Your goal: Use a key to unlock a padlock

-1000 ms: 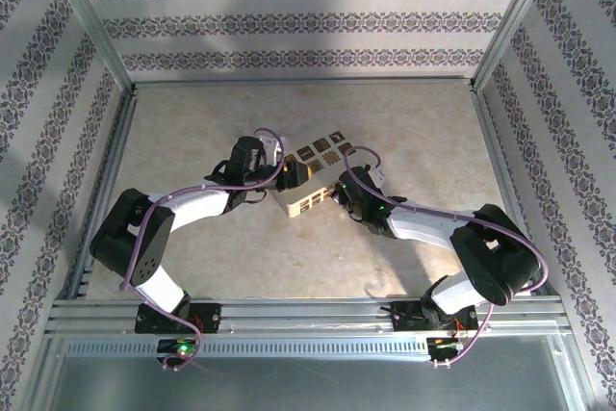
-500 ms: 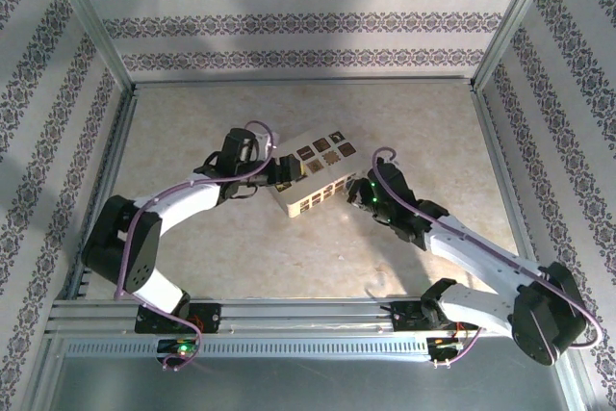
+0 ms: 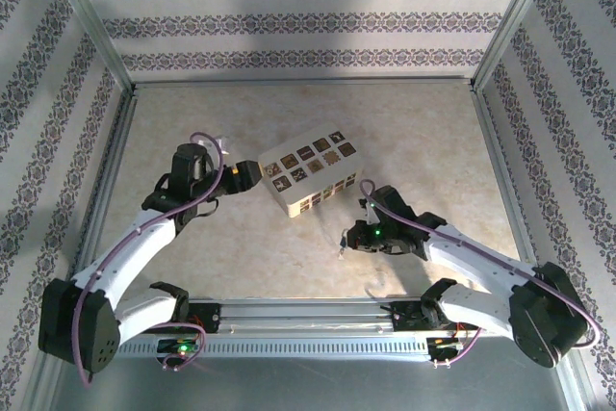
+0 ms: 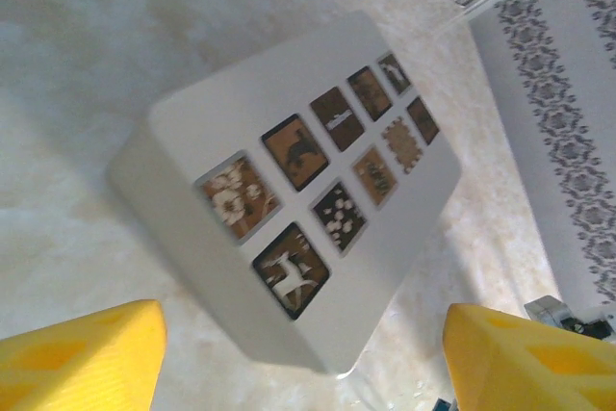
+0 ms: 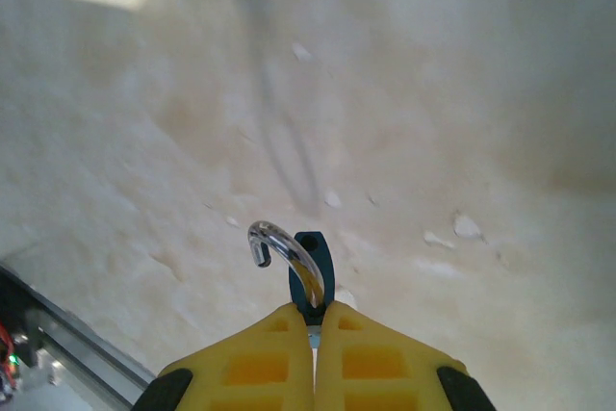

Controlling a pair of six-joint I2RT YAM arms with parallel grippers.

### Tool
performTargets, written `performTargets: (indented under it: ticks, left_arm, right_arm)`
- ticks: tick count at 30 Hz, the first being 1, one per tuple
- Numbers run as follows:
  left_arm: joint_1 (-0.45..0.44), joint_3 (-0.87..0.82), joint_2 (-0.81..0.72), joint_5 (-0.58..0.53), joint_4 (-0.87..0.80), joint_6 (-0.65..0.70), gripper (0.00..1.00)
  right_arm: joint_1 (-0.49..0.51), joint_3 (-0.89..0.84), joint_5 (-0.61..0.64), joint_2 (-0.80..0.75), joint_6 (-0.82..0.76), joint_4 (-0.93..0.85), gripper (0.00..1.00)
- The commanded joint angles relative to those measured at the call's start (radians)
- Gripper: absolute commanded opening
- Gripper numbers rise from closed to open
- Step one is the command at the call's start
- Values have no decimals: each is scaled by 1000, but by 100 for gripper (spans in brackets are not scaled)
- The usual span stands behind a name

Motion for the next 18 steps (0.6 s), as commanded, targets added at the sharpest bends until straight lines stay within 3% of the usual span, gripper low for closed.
performTargets:
  ticks: [1, 6, 9, 15, 18]
  left_arm:
    - [21, -19, -62, -66, -109, 47, 77]
    - [46, -24, -121, -101, -144, 49, 80]
    - [64, -7, -141, -120, -174, 58, 82]
    - [102, 17, -203, -234, -207, 89, 92]
    - [118, 10, -248, -369, -194, 115, 100]
  right_arm:
    - [-5, -10, -57, 28, -38, 3, 6]
    - [-31, 4, -27, 10, -46, -33, 29]
    - [-66, 42, 16, -58, -63, -109, 39]
    - [-178, 143, 128, -214, -165, -240, 46]
    - [-255, 186, 184, -266, -241, -250, 48]
